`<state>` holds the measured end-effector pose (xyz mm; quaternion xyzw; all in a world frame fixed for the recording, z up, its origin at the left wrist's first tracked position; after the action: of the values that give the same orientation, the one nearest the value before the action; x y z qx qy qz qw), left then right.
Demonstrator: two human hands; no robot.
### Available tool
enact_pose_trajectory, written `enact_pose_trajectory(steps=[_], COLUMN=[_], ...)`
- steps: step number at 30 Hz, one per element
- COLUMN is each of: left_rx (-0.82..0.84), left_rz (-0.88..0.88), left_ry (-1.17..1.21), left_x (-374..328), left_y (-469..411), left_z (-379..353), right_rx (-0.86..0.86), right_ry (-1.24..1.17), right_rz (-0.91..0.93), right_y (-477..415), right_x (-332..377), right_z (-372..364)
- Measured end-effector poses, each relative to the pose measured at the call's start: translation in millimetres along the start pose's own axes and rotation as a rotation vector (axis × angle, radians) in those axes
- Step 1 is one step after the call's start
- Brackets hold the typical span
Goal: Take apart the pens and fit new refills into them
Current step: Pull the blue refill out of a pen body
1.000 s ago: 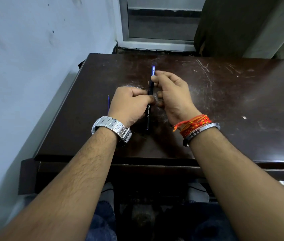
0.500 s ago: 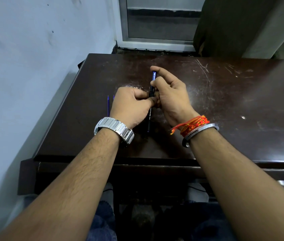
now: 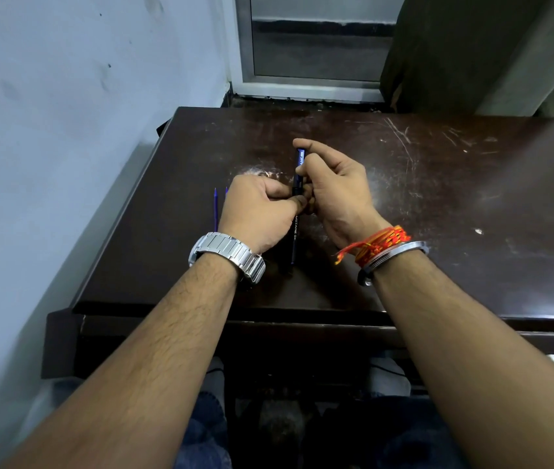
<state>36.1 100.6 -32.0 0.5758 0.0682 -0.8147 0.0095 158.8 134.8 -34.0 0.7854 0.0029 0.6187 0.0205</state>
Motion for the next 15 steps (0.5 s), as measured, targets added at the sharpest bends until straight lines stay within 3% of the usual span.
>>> enact_pose_trajectory(steps=[6,10,12,15], left_rx=[0.000,-0.071,-0.103,-0.105], left_rz=[0.024,0.082,0.119,0.143], left_ry=[0.051,0.143,0.202,0.249], left_x=[-2.1,2.1,5.5,7.8], left_y=[-1.8,-5.4,-5.9,-6.3], left_z=[1.3,5.9,7.3,7.2], right_rx=[0.044,-0.032,-0.022,0.129], right_ry=[0.045,0.058,0.171,0.384], right_rz=[-0.001,-0.108,-0.137,-0.175], right_y=[3.5,4.1,6.4,13.8], right_x=[6.4,10.7,12.1,7.4], right_z=[-1.3,11.2,18.2,16.0])
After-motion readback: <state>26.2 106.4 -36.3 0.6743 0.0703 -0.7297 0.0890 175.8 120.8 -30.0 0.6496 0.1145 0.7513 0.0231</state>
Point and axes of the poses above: each hand's wrist, its own y-axis away from the middle knuckle, its own z-axis out of the back of the hand, x = y × z, the point moved 6 cm from there along -y, towards the middle knuckle, and after that the axes turned 4 degrees about -z, right-handed, at the moved point
